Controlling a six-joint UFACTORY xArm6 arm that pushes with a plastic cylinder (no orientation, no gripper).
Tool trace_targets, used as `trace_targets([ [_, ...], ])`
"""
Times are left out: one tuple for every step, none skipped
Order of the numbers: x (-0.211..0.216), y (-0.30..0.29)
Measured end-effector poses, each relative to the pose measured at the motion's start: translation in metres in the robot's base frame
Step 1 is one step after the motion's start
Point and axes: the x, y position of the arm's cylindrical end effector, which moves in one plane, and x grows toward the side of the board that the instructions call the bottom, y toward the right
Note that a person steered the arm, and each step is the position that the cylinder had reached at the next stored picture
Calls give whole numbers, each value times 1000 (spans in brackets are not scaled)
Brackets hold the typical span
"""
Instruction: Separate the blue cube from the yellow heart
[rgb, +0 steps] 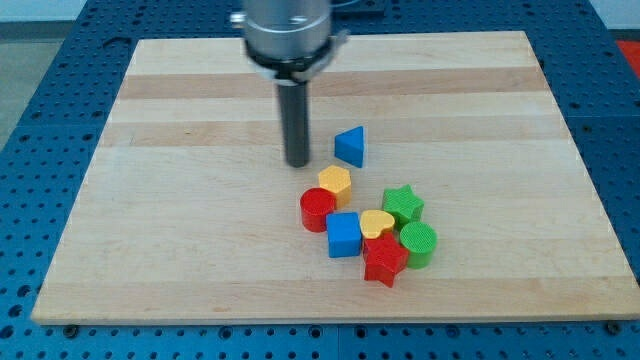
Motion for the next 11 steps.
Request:
trace_targets([
  [37, -23],
  [87, -15],
  [127, 8],
  [149, 39],
  [149, 67],
  [149, 88],
  [135, 91],
  [120, 91],
  [119, 72],
  [116, 72],
  [110, 71],
])
